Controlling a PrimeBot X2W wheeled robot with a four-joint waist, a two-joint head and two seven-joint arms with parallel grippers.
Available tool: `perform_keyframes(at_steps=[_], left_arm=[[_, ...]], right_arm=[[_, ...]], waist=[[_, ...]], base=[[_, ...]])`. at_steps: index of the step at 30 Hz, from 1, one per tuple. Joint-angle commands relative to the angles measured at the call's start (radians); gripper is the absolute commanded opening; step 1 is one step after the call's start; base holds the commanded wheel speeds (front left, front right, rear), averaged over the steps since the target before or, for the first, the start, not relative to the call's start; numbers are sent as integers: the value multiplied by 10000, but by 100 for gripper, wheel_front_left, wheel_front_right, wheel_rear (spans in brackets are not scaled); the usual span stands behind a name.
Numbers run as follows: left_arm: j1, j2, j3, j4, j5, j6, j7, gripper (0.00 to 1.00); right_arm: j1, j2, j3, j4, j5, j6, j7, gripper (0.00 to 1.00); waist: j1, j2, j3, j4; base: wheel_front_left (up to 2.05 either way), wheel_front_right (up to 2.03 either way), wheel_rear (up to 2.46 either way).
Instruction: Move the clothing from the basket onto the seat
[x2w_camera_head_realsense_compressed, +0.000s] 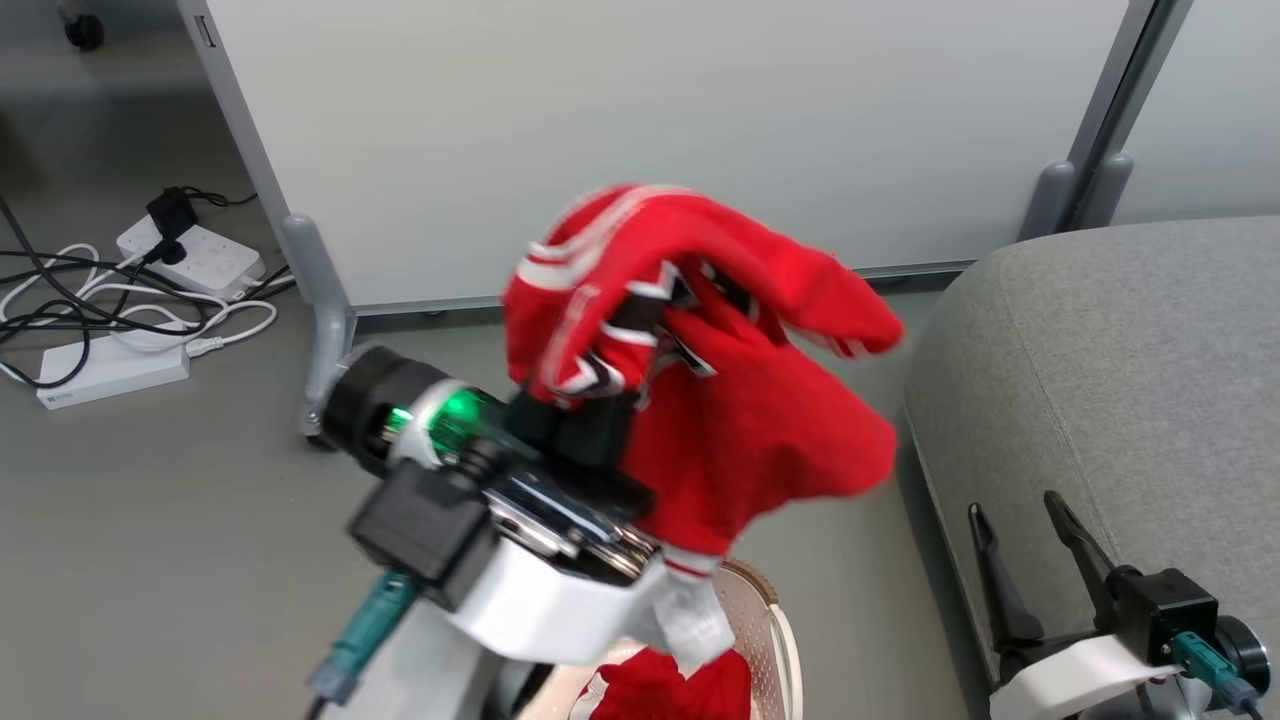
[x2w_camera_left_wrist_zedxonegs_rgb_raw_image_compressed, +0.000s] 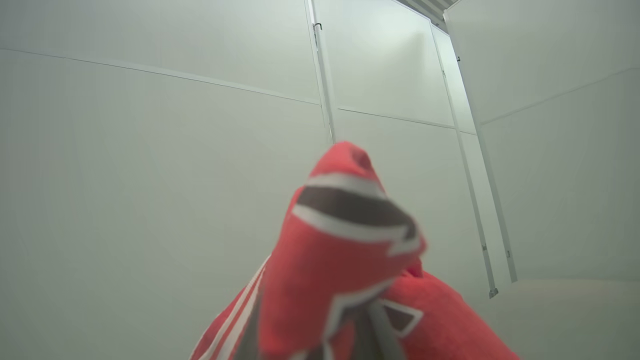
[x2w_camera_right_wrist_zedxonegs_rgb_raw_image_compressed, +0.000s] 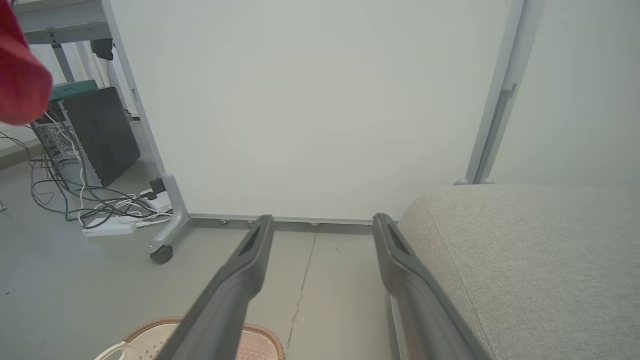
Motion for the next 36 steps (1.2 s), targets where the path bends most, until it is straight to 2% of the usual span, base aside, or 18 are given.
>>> perform_keyframes(at_steps=[1,3,6,13,16,18,19,22,23,28,32,36], left_arm=[[152,18,-285,231,13,-207,-11,0],[228,26,-611,406,-236,-374,-11,0],[210,24,-834,530,-460,-350,-11,0],[57,22,-681,608,-511,-254,-11,0],[50,25,-584,650,-450,-255,-10,0],[47,24,-513,675,-407,-271,-11,0],[69,22,-470,767,-366,-291,-11,0],[80,26,-373,915,-326,-315,-11,0],[80,26,-373,915,-326,-315,-11,0],[60,23,-405,1293,-266,-432,-10,0],[-9,25,-554,1564,-160,-530,-10,0],[-38,23,-856,1703,-57,-622,-11,0]], right_arm=[[-32,9,-99,-102,16,19,-52,100],[-88,57,-89,-163,47,19,-52,100],[-137,90,-31,-197,29,19,-52,100],[115,113,-273,-616,224,19,-52,100],[262,-34,70,-1034,424,21,-52,100],[426,-333,594,-1663,852,19,-52,100],[614,-875,1280,-2352,1078,16,-52,100],[752,-1931,2862,-3305,1212,19,-50,100],[752,-1931,2862,-3305,1212,19,-50,100],[462,-3132,4308,-4383,1176,12,-50,100],[182,-3455,4864,-4853,1035,12,-50,100],[-93,-3429,4810,-4857,963,12,-50,100]], waist=[[0,-1,-10,-73],[0,-1,-7,-139],[0,-1,12,-209],[0,-1,64,-323],[0,-1,95,-374],[0,-1,121,-433],[0,-1,142,-507],[0,-1,162,-628],[0,-1,162,-628],[0,-1,180,-722],[0,-1,181,-715],[0,-1,161,-661]], base=[[0,0,0],[0,0,0],[0,0,0],[0,0,0],[0,0,0],[0,0,0],[0,0,0],[0,0,0],[0,0,0],[0,0,0],[0,0,0],[0,0,0]])
